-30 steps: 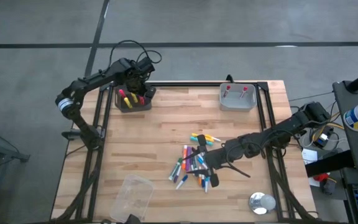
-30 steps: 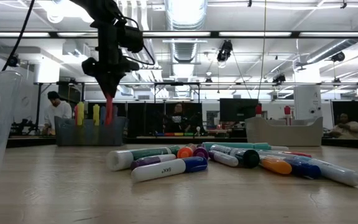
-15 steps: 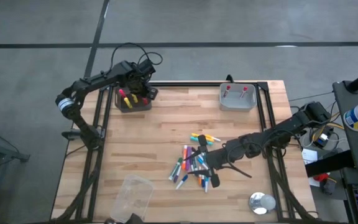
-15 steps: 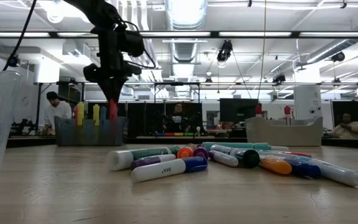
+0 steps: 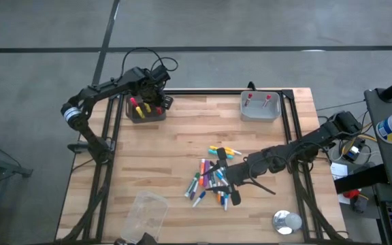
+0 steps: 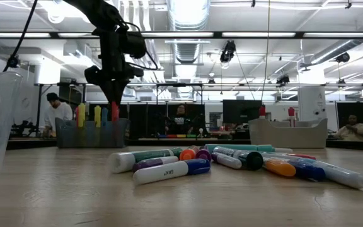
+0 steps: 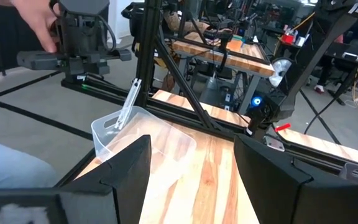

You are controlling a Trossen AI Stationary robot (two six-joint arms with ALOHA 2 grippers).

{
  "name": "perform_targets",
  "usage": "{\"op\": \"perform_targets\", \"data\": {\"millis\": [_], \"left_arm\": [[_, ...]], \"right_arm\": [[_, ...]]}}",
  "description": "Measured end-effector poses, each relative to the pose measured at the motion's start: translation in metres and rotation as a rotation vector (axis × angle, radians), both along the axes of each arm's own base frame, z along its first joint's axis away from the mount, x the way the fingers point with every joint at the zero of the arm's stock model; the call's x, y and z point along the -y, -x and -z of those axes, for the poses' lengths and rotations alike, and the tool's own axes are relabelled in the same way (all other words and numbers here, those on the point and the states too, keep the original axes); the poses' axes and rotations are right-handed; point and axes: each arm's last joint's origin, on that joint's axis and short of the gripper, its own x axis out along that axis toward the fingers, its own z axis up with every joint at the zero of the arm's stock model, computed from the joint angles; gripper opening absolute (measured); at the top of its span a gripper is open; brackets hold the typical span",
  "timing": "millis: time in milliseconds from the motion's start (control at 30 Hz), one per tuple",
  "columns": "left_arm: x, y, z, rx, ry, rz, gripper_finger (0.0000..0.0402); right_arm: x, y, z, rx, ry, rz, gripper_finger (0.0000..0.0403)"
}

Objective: Pick & Place Markers
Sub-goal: Put the red highlighter pen into the black bin

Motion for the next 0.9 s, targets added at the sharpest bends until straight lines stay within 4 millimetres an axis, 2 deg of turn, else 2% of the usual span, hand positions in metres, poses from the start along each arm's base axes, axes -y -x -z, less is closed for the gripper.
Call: {"op": "perform_targets", "data": {"millis": [367, 900], "left_arm": [[-0.001, 0.001, 0.000, -0.004, -0.004, -0.004, 0.0075], [0.000, 0.002, 0.013, -0.019, 0.006, -0.007, 0.0075]], "right_arm": [[-0.002, 0.001, 0.000, 0.001, 0.001, -0.010, 0.0226], [-0.001, 0.001, -0.001, 0.002, -0.001, -0.012, 0.0226]]}}
